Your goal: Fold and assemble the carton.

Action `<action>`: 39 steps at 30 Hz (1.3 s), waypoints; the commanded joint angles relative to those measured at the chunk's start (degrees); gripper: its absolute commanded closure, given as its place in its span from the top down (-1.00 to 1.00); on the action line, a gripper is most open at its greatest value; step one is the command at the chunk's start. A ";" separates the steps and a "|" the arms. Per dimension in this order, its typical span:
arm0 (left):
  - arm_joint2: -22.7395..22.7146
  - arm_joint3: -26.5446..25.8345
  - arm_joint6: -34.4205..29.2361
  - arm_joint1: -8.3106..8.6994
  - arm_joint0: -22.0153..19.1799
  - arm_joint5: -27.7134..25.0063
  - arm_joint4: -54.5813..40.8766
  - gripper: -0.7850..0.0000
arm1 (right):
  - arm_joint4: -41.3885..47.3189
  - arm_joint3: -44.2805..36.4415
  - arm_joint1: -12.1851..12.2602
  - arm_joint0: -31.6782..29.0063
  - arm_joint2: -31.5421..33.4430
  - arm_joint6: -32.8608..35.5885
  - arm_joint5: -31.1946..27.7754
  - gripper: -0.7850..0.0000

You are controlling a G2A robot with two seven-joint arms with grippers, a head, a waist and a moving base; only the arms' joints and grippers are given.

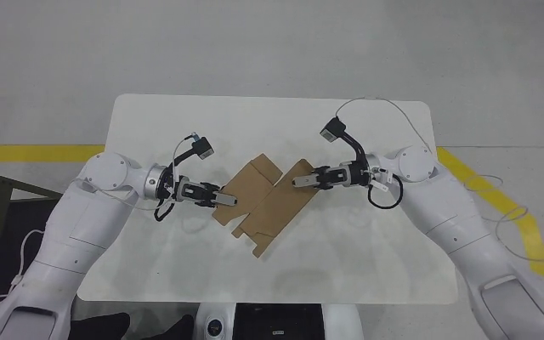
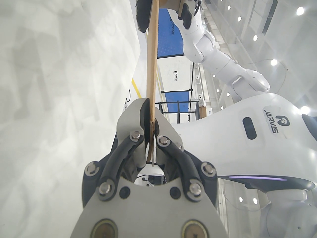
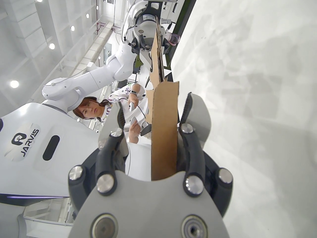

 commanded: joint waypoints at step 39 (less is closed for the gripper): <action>-0.54 0.52 24.89 -0.78 1.15 8.15 -4.09 1.00 | -2.28 5.09 0.01 1.26 0.77 -16.55 3.83 -1.00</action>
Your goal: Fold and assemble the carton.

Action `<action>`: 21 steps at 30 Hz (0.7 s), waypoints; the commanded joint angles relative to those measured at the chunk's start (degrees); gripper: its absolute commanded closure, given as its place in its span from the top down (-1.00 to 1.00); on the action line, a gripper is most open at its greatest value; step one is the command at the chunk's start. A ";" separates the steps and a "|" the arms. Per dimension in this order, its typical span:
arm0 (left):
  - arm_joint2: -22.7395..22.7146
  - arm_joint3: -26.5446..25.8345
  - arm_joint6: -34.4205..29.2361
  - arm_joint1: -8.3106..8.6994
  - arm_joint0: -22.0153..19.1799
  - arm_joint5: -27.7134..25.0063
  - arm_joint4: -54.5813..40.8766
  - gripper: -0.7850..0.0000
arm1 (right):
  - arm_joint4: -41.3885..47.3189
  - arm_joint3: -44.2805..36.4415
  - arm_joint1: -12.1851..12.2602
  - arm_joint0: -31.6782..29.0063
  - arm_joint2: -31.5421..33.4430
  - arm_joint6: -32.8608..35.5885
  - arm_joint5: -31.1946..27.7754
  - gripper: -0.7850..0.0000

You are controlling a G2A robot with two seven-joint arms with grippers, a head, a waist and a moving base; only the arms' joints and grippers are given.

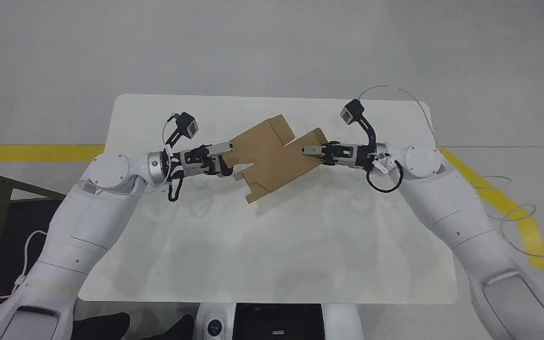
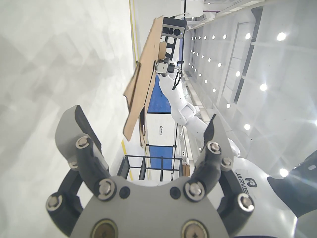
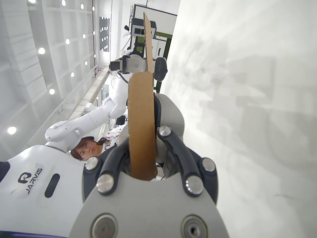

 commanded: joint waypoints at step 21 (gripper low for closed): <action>-3.35 1.56 6.10 -0.83 1.63 -8.02 3.61 1.00 | -4.99 -11.21 1.21 -7.69 7.36 -9.19 8.11 -1.00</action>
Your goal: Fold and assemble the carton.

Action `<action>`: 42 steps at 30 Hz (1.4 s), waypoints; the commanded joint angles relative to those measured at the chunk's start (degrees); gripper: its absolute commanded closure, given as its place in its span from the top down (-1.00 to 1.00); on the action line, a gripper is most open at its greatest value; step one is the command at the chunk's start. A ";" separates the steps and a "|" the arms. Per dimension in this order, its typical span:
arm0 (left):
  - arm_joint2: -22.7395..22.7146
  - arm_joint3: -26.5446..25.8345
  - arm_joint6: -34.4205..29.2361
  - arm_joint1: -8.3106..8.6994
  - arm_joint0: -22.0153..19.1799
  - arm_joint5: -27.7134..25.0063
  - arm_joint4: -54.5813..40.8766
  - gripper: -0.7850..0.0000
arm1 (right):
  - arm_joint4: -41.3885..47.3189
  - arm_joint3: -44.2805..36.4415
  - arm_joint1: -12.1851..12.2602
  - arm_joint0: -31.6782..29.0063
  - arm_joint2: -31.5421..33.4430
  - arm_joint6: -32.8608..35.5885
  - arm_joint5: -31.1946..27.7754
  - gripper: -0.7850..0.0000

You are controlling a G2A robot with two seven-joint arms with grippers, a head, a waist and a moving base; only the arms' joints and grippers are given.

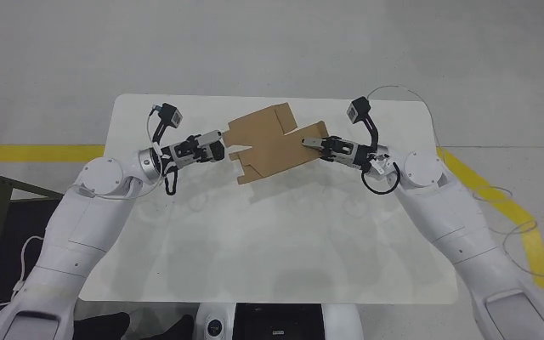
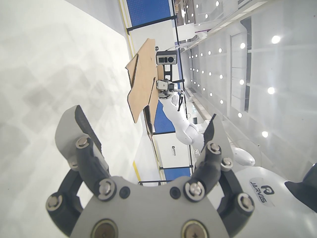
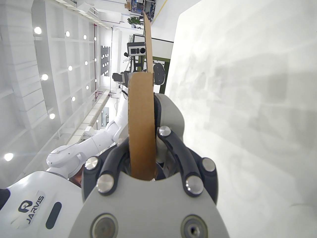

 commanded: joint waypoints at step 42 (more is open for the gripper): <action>-0.83 -0.28 -1.44 -2.75 -2.29 4.02 -4.75 1.00 | -4.78 -2.06 -2.42 -2.45 2.19 -0.38 1.18 -1.00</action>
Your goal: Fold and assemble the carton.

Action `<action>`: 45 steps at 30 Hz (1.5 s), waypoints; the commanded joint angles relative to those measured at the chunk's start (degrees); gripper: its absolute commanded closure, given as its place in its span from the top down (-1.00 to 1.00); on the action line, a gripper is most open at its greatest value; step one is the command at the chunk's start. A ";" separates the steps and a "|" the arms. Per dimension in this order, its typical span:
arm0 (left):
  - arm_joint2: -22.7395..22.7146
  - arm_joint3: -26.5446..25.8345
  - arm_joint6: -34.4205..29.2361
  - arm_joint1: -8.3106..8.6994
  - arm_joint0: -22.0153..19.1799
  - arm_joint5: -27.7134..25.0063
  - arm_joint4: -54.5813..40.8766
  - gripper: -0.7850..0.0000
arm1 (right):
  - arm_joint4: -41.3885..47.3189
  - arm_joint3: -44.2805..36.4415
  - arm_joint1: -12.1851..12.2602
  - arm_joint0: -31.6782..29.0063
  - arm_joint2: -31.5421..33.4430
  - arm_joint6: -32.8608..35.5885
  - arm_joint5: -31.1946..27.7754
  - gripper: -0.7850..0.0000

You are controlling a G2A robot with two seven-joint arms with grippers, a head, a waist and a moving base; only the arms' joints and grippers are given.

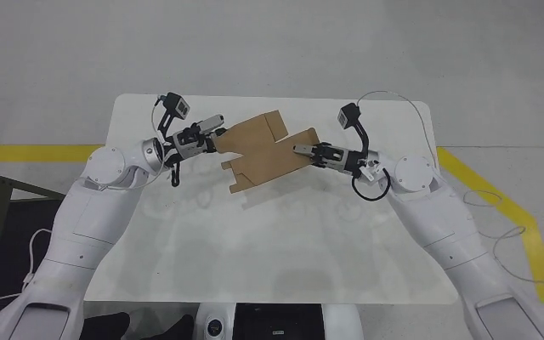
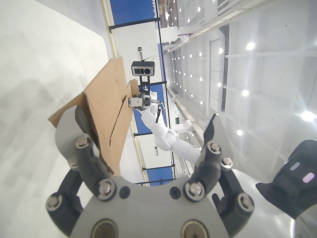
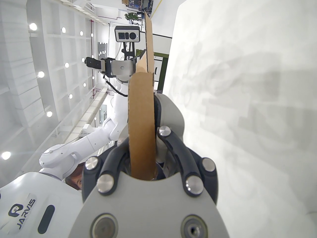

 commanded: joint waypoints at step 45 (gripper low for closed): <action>-1.23 3.94 -4.16 -0.97 0.77 -0.02 6.52 -0.72 | -3.68 -0.66 -1.55 -0.94 2.86 2.46 0.66 -1.00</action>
